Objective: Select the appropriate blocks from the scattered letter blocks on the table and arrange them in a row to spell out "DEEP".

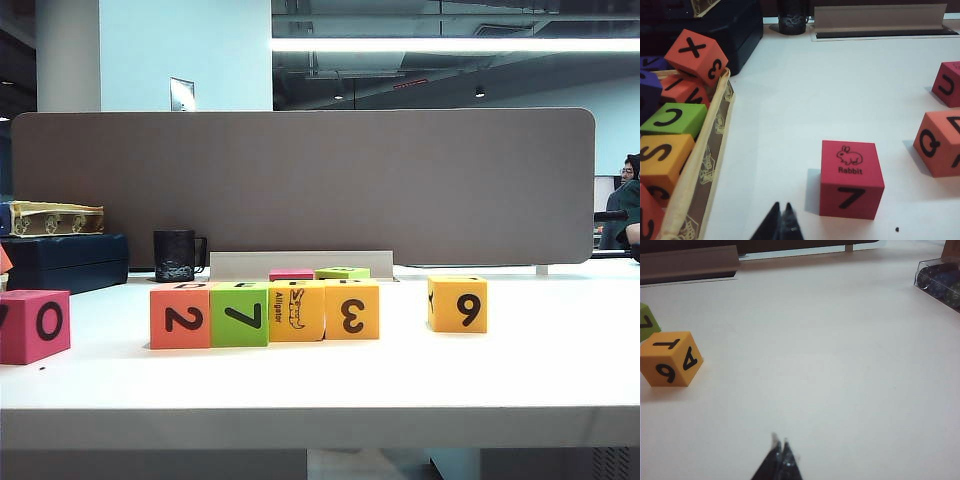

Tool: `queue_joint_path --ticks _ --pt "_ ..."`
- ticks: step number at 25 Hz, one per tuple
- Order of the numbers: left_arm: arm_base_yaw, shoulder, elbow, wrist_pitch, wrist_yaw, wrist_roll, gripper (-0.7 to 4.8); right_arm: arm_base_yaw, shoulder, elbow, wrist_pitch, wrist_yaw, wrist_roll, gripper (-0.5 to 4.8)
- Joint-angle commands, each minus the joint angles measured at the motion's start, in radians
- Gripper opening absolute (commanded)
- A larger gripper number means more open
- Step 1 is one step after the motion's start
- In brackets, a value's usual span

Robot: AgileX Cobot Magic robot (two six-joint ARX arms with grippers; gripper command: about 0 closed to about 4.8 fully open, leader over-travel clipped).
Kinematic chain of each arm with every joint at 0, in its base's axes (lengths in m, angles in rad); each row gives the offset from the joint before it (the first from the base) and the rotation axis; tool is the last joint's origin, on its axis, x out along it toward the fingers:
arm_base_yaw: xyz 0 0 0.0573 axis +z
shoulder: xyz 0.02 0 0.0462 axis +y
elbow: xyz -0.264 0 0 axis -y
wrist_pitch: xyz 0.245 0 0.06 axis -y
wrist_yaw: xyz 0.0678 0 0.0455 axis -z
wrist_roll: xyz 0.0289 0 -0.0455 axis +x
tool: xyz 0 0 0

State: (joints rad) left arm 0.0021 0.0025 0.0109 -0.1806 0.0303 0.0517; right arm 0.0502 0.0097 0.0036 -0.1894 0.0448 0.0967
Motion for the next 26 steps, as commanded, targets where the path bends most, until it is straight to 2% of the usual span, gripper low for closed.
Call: queue_joint_path --ticks 1,26 --pt "-0.001 0.000 -0.002 -0.008 -0.018 0.000 -0.05 0.001 -0.013 -0.003 0.010 0.002 0.001 -0.01" --pt "-0.001 0.000 -0.002 -0.005 -0.027 -0.003 -0.05 0.001 -0.013 -0.003 0.009 0.002 0.001 -0.01"
